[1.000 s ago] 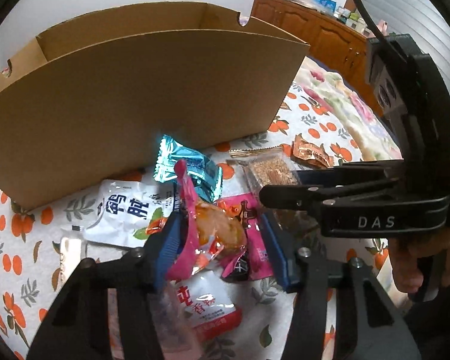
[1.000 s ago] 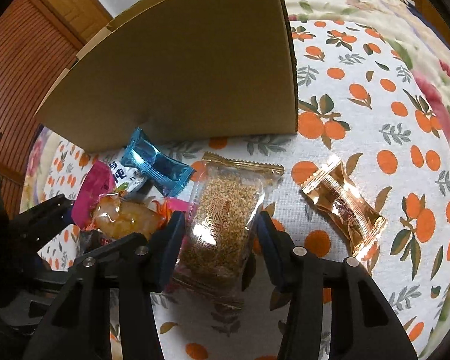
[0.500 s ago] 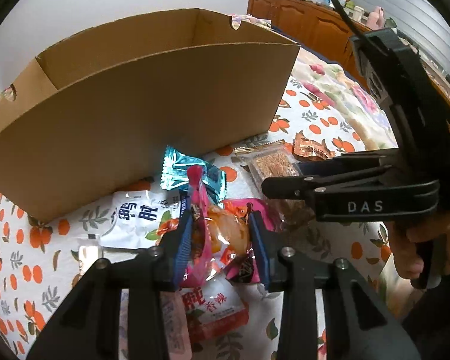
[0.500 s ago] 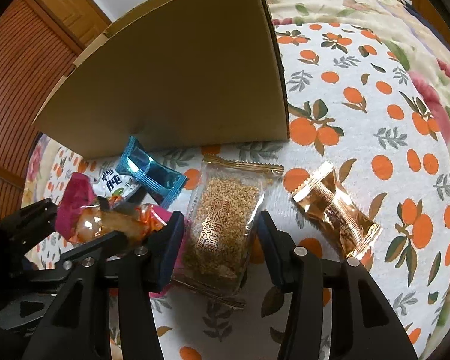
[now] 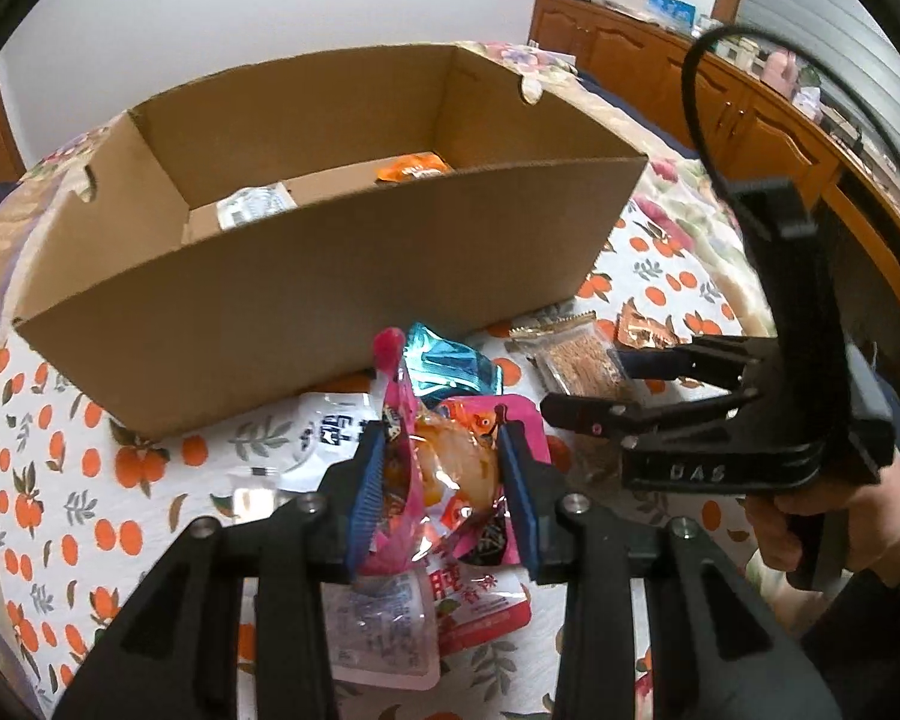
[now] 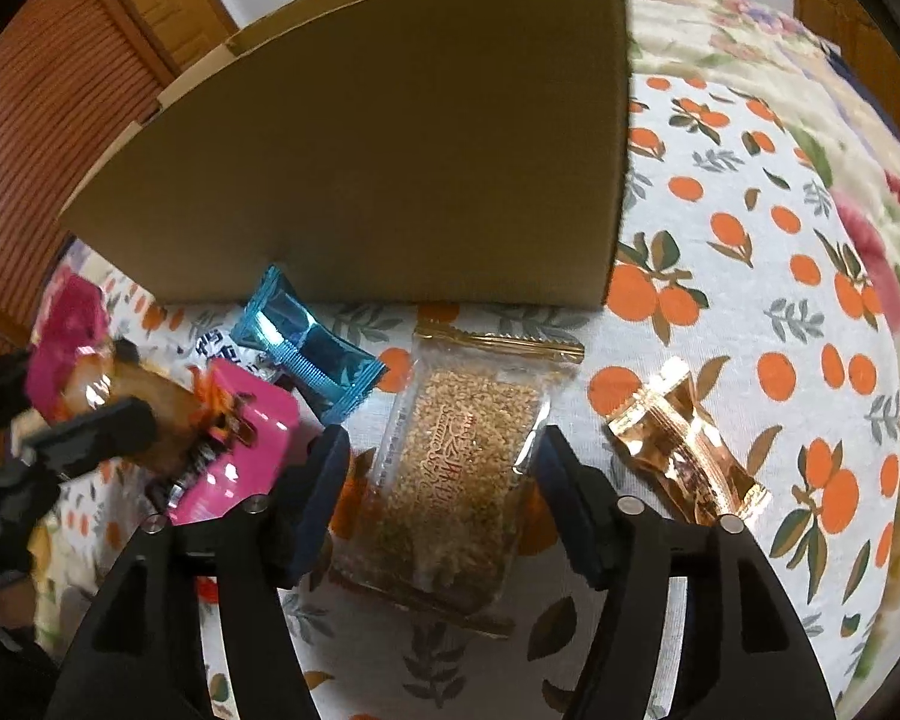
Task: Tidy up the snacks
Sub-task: 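Grasp the pink-wrapped snack with the left tool while the right tool grasps the clear sesame bar packet, then lift both snacks into the cardboard box and open both tools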
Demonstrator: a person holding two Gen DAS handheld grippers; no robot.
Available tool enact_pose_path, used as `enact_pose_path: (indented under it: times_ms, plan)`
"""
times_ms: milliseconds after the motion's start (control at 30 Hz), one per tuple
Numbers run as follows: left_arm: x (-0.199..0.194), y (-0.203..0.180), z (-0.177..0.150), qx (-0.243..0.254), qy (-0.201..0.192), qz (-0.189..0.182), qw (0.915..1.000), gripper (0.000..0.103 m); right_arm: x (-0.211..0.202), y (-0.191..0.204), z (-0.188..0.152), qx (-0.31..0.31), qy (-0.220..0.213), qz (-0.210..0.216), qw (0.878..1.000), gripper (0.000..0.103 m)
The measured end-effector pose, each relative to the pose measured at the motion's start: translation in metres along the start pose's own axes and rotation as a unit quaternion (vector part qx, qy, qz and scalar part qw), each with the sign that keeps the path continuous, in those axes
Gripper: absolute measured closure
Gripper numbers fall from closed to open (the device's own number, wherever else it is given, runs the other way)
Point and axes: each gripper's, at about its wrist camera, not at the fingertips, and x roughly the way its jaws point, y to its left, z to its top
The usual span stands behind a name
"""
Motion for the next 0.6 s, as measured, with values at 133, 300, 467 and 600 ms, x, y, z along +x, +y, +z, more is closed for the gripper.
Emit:
enact_pose_path:
  times_ms: [133, 300, 467, 600]
  plan:
    - [-0.010, 0.003, 0.001, -0.002, -0.008, 0.005, 1.0000, 0.068, 0.005, 0.011, 0.000, -0.022, -0.001, -0.023, 0.999, 0.037]
    - [-0.019, 0.006, 0.004, -0.005, -0.017, 0.012, 0.9998, 0.068, 0.012, 0.028, -0.004, -0.062, 0.003, -0.066, 0.996, 0.047]
    - [-0.025, 0.007, 0.008, -0.009, -0.024, 0.013, 0.9996, 0.068, 0.013, 0.031, -0.005, -0.066, 0.015, -0.075, 0.995, 0.056]
    - [-0.033, 0.006, 0.011, -0.007, -0.031, 0.012, 0.9994, 0.068, 0.009, 0.025, -0.006, -0.053, 0.017, -0.059, 0.997, 0.057]
